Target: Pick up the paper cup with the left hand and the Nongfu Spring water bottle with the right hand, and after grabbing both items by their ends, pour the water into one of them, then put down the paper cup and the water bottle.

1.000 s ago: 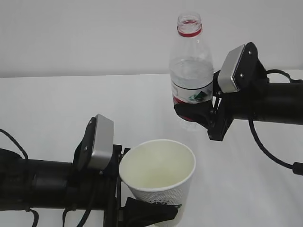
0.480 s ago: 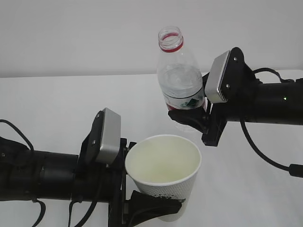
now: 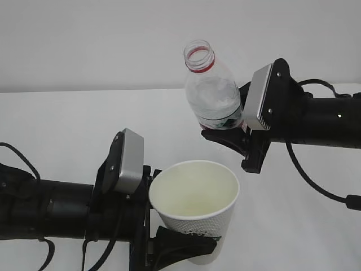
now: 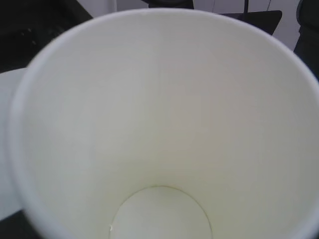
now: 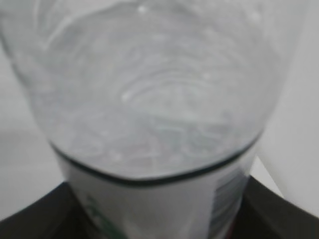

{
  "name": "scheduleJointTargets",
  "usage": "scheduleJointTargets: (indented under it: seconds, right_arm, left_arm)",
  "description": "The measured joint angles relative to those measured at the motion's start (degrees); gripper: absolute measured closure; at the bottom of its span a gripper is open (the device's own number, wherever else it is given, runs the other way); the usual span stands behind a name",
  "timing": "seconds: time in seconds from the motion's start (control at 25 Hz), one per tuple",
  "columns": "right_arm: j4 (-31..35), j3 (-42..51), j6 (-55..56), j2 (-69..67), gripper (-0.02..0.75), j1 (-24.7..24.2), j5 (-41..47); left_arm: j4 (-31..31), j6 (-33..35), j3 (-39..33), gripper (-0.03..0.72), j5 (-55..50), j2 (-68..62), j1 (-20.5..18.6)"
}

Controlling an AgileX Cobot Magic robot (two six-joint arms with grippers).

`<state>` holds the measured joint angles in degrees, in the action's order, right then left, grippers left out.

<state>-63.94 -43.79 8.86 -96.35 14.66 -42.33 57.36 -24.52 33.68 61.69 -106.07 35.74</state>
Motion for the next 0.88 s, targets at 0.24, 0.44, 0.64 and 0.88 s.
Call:
scheduleJointTargets:
  seconds: [0.24, 0.44, 0.64, 0.88]
  right_arm:
    - [4.64, 0.00, -6.07, 0.00, 0.267, 0.00, 0.00]
    - [7.73, 0.00, -11.74, 0.00, 0.267, 0.00, 0.10]
    - [10.18, 0.00, -16.36, 0.00, 0.267, 0.00, 0.22]
    - [12.65, 0.00, -21.67, 0.00, 0.267, 0.00, 0.67]
  left_arm:
    - [-0.20, -0.12, 0.00, 0.151, 0.00, 0.00, -1.15]
    - [-0.22, -0.22, 0.00, 0.151, 0.00, 0.00, -3.50]
    - [0.11, -0.22, 0.00, 0.151, 0.00, 0.00, -3.79]
    - [0.14, -0.22, 0.00, 0.151, 0.00, 0.00, -3.79]
